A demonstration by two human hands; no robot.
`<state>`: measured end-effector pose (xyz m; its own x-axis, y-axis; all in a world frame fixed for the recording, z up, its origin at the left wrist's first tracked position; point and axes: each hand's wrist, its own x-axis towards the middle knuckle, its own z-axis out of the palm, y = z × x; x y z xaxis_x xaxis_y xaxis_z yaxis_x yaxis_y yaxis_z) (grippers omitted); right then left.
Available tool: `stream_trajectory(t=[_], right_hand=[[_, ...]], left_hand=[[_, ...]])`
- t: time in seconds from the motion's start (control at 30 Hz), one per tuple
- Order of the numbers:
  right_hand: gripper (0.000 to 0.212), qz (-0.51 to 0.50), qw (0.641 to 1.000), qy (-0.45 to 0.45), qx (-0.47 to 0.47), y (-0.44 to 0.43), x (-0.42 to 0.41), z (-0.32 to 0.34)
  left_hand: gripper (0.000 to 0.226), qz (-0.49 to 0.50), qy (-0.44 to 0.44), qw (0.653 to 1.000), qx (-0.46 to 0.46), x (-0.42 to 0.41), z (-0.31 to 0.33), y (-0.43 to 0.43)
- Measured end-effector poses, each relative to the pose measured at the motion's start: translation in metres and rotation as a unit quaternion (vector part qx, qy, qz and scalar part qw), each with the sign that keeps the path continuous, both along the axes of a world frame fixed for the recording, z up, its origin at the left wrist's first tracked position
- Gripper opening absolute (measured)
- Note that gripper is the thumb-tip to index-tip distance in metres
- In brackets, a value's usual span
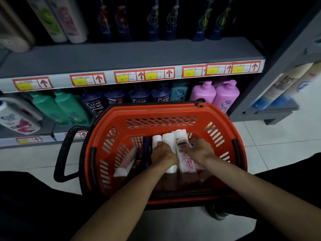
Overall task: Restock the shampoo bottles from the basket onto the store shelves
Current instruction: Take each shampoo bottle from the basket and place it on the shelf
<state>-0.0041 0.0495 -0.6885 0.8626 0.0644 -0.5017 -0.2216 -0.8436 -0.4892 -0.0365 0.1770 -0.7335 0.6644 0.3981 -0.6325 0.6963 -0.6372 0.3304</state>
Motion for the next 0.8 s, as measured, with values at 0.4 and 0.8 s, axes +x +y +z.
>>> stream_trajectory(t=[0.4,0.8], right_hand=[[0.044,0.050,0.995,0.067,0.052,0.003,-0.002,0.004],[0.057,0.125,0.946,0.086,0.286,0.043,-0.017,0.040]], left_hand=[[0.055,0.146,-0.026,0.910,-0.386,-0.031,0.028,0.061],[0.064,0.132,-0.202,0.864,-0.443,-0.022,0.128,0.116]])
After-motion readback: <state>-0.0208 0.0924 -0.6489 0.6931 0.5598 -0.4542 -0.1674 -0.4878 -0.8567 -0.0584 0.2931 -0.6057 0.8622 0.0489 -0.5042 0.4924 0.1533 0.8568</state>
